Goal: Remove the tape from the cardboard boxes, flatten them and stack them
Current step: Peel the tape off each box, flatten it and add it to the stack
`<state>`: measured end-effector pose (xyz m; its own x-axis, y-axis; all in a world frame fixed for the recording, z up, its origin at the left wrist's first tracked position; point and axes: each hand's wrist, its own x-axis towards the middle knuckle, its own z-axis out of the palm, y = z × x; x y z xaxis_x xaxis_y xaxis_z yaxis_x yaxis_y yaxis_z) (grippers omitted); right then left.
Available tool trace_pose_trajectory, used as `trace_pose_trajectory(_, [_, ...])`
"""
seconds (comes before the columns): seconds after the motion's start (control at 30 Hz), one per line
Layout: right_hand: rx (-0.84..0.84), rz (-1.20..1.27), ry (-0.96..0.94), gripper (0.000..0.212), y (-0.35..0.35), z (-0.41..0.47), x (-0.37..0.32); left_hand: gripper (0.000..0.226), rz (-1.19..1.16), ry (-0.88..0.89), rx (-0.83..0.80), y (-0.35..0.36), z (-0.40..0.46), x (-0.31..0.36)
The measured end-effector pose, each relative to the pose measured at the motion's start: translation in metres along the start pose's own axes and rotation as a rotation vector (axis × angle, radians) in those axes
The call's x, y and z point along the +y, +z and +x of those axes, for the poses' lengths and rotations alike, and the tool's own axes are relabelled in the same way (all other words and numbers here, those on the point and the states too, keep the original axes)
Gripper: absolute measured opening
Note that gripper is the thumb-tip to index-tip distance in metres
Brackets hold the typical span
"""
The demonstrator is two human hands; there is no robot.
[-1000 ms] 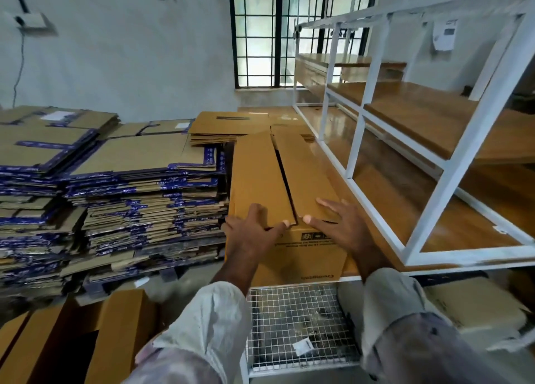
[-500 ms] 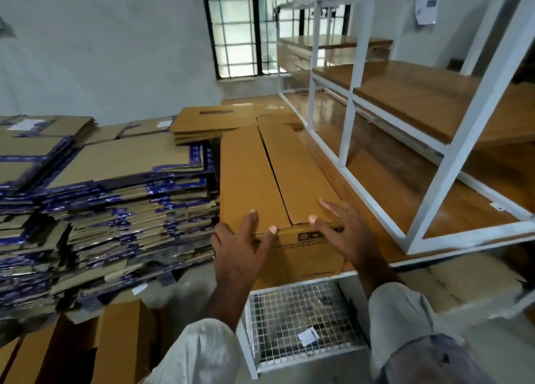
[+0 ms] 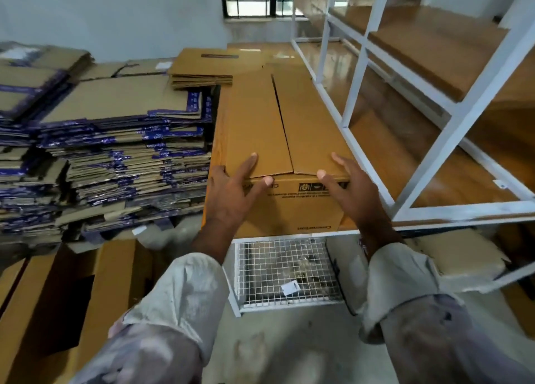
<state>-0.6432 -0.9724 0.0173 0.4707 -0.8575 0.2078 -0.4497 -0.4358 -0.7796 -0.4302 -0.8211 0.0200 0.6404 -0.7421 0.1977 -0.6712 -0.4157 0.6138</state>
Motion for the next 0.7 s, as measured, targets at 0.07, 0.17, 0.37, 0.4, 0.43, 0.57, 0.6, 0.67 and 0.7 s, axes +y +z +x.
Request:
trace_pose_trajectory(0.07, [-0.002, -0.021, 0.012, 0.08, -0.004, 0.006, 0.007, 0.072, -0.002, -0.004, -0.002, 0.002, 0.004, 0.001])
trace_pose_trajectory(0.17, [-0.015, -0.012, 0.032, 0.081, -0.005, 0.013, 0.013, 0.073, 0.031, -0.009, -0.012, 0.004, 0.008, 0.005])
trace_pose_trajectory(0.37, [-0.07, 0.086, -0.011, 0.058, -0.013, 0.005, 0.013, 0.069, -0.091, -0.066, 0.086, 0.016, -0.003, 0.009])
trace_pose_trajectory(0.4, [-0.078, 0.13, 0.002, 0.057, -0.015, 0.006, 0.016, 0.068, -0.098, -0.085, 0.124, 0.021, -0.006, 0.011])
trace_pose_trajectory(0.43, [-0.082, 0.168, 0.016, 0.057, -0.017, 0.007, 0.018, 0.068, -0.109, -0.1, 0.167, 0.026, -0.009, 0.014])
trace_pose_trajectory(0.57, [-0.071, 0.177, -0.002, 0.056, -0.021, 0.004, 0.017, 0.068, -0.193, -0.107, 0.256, 0.041, -0.016, 0.021])
trace_pose_trajectory(0.6, [-0.078, 0.163, -0.019, 0.056, -0.021, 0.001, 0.014, 0.068, -0.213, -0.128, 0.251, 0.041, -0.015, 0.021])
trace_pose_trajectory(0.67, [-0.093, 0.111, -0.059, 0.059, -0.023, -0.004, 0.005, 0.073, -0.26, -0.161, 0.25, 0.036, -0.015, 0.023])
trace_pose_trajectory(0.7, [-0.092, 0.083, -0.084, 0.064, -0.022, -0.006, -0.001, 0.076, -0.273, -0.164, 0.263, 0.033, -0.016, 0.023])
